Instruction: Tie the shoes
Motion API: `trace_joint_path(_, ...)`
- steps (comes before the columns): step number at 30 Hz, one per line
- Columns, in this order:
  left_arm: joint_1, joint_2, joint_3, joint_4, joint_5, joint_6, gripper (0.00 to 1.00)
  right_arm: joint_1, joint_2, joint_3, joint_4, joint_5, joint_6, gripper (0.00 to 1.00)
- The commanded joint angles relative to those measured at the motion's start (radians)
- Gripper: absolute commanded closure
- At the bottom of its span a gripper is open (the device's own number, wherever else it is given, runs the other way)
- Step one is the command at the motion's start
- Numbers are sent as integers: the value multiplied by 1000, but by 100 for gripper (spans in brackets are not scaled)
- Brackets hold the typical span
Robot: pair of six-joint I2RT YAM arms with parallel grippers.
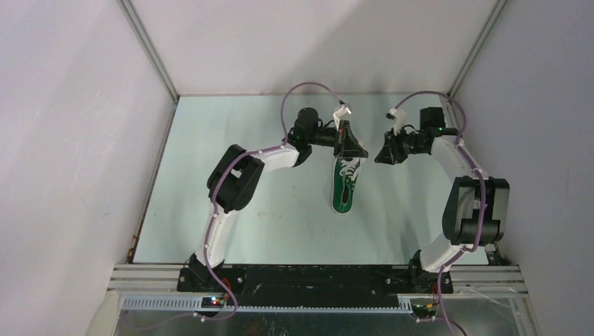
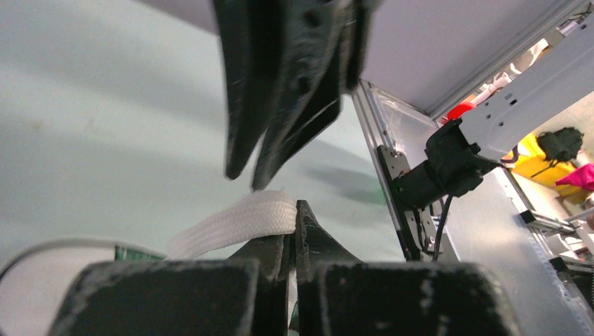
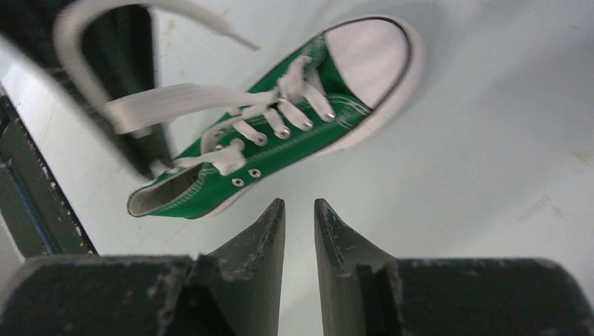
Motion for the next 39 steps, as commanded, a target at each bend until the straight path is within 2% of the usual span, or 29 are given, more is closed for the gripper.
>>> trace_joint_path(1, -72, 4, 84, 42, -17, 4, 100, -80, -79, 15, -35, -1, -19, 74)
trace_joint_path(3, -79, 2, 77, 29, -27, 10, 100, -86, -80, 8, -59, -15, -43, 74)
trace_joint_path(8, -35, -21, -51, -86, -82, 80, 100, -70, -55, 8, -48, -32, -45, 72)
trace_joint_path(12, 23, -45, -121, -176, -162, 106, 100, 26, -33, 9, -39, 6, -96, 69)
trace_joint_path(15, 47, -48, -102, -316, -200, 171, 100, 102, -2, 10, -17, 89, -121, 67)
trace_joint_path(17, 55, -49, -103, -346, -216, 186, 100, 140, 26, 18, -3, 139, -127, 66)
trace_joint_path(29, 58, -46, -107, -312, -230, 131, 99, 178, 219, 186, -75, 206, -256, 61)
trace_joint_path(34, 58, -44, -95, -316, -226, 128, 99, 166, 236, 252, -118, 161, -347, 62)
trace_joint_path(39, 57, -41, -85, -315, -238, 126, 99, 167, 302, 335, -245, 123, -449, 60)
